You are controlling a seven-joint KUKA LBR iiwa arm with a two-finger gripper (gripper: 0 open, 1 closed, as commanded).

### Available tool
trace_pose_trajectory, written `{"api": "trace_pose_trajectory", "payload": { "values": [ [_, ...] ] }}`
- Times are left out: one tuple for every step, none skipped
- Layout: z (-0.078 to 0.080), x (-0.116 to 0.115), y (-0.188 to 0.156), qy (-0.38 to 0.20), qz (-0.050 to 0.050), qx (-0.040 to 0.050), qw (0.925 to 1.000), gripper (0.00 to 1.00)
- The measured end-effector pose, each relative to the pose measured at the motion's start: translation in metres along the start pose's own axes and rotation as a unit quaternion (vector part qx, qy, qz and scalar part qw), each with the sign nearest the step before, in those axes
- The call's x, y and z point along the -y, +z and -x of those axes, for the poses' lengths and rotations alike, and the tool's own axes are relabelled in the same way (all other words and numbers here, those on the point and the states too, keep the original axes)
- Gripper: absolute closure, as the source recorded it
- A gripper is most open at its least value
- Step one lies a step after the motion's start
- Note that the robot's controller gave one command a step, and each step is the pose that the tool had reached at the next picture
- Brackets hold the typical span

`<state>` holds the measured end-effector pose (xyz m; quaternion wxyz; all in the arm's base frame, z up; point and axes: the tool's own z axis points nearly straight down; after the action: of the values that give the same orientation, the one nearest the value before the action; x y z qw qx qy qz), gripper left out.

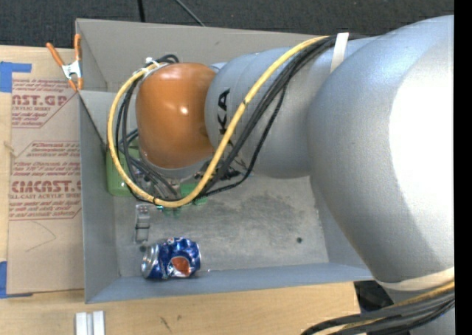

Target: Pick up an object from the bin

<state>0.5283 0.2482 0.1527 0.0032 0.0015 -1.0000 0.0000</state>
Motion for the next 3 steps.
{"api": "trace_pose_trajectory", "payload": {
  "values": [
    [-0.044,0.06,0.08,-0.139,0.001,0.007,0.9903,0.0],
    [-0.043,0.075,0.052,-0.106,0.001,0.0046,0.9944,0.0],
    [-0.045,0.103,0.054,-0.108,0.0,0.0024,0.9941,0.0]
  ]
}}
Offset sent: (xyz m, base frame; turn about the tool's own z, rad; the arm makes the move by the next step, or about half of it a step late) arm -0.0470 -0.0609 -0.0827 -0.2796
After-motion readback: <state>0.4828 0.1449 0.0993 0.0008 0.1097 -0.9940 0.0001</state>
